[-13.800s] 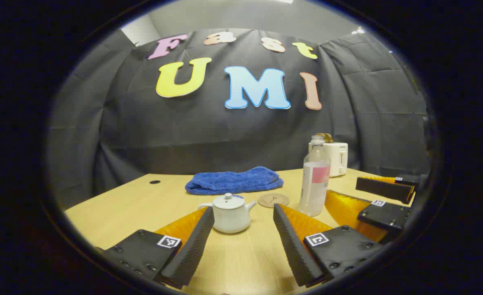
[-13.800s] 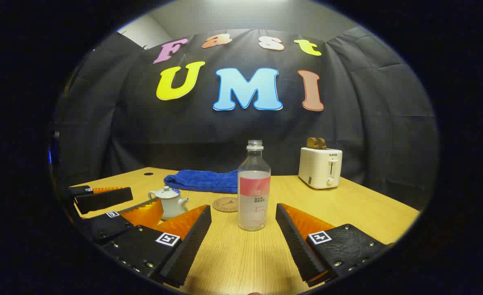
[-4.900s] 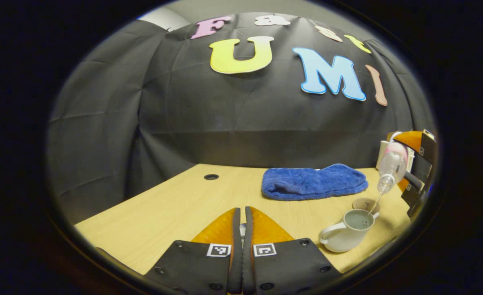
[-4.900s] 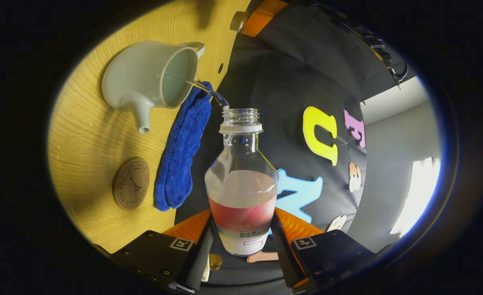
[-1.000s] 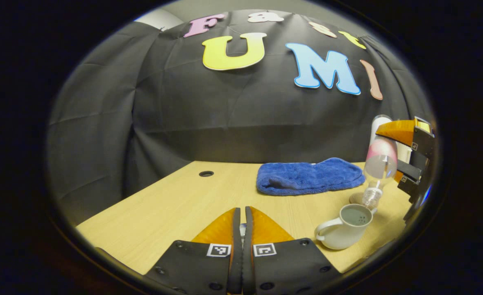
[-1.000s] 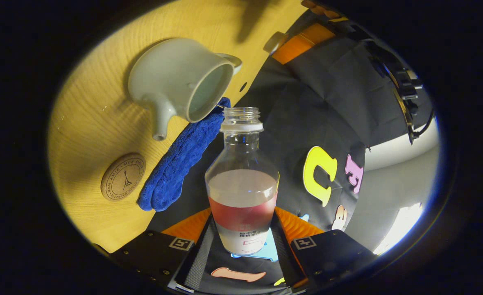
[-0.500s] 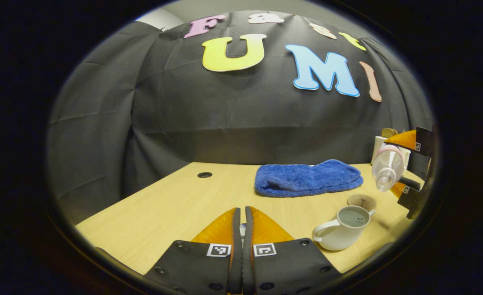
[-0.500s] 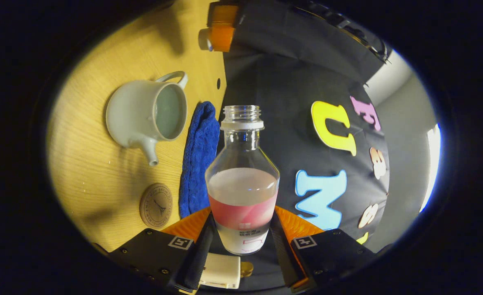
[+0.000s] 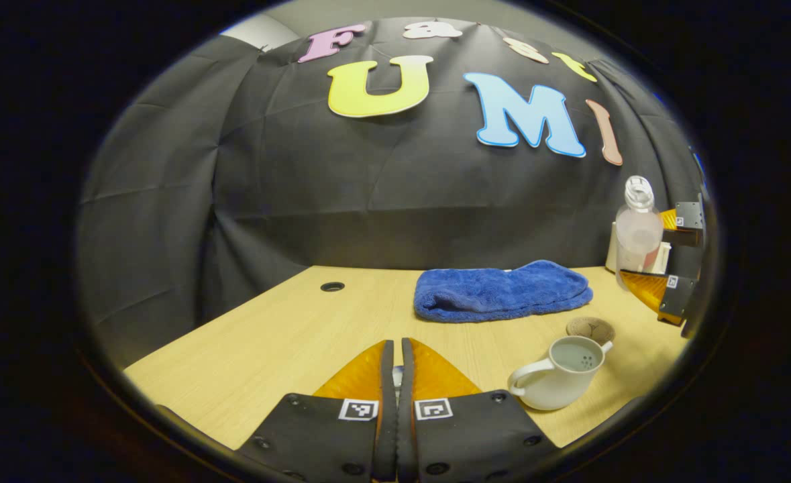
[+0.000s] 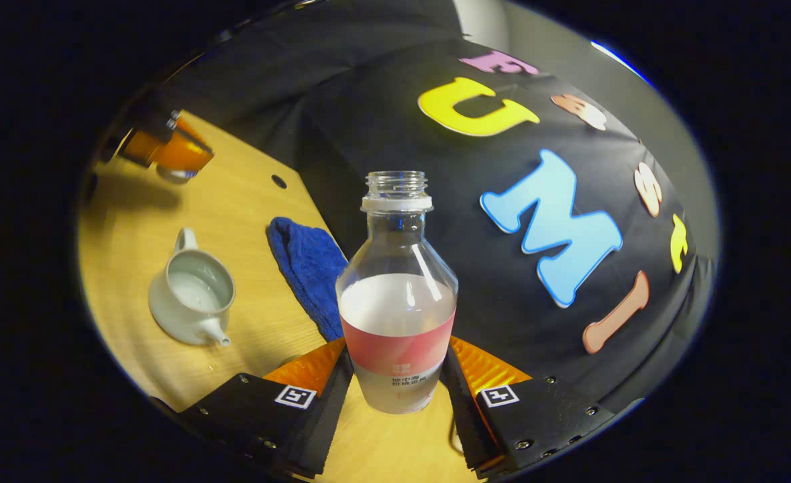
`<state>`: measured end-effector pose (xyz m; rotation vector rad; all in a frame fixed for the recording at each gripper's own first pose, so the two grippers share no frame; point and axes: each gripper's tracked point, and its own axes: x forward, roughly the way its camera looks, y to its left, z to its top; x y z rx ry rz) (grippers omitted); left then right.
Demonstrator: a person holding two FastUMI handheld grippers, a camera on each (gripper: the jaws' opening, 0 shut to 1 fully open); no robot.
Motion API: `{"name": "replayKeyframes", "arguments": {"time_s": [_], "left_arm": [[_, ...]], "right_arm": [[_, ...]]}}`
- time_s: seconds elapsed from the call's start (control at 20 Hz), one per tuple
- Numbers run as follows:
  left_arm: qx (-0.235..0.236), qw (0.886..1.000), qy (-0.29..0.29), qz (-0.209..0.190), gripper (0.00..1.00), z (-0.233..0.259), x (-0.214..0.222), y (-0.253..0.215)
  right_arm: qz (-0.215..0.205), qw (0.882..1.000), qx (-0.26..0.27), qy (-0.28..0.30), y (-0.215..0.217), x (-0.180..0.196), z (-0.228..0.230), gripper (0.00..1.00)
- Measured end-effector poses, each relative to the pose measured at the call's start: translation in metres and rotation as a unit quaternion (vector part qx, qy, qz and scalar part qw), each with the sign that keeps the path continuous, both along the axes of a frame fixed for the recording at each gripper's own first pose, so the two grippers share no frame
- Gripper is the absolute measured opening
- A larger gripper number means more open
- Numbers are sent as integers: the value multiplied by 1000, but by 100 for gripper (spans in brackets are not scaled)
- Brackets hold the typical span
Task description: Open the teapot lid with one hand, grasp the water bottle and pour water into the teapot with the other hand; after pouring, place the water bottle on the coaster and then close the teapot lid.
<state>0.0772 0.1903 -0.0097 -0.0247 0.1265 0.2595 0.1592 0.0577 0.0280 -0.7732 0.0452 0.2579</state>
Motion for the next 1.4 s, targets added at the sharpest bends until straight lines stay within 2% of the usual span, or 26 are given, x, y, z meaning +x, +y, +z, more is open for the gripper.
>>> {"name": "replayKeyframes", "arguments": {"time_s": [0.1, 0.3, 0.55, 0.75, 0.8, 1.15, 1.4], "left_arm": [[0, 1000, 0, 0, 6, 0, 0, 0], [0, 1000, 1, 0, 6, 0, 1, 0], [2, 1000, 6, 1, 6, -4, 2, 1], [4, 1000, 10, 0, 6, -6, 3, -1], [5, 1000, 11, 0, 7, -6, 4, 0], [7, 1000, 13, 4, 6, -7, 3, 1], [9, 1000, 16, 2, 6, -9, 5, -2]], "right_arm": [[3, 996, 75, 41, 1, 6, -5, 74], [4, 975, 196, 107, 1, 9, -17, 74], [-16, 957, 251, 147, -7, 26, -34, 74], [-17, 934, 310, 180, -12, 35, -47, 74], [-18, 930, 317, 184, -11, 36, -50, 72], [-23, 923, 324, 208, -13, 38, -64, 74], [-19, 928, 313, 201, -11, 38, -63, 74]]}}
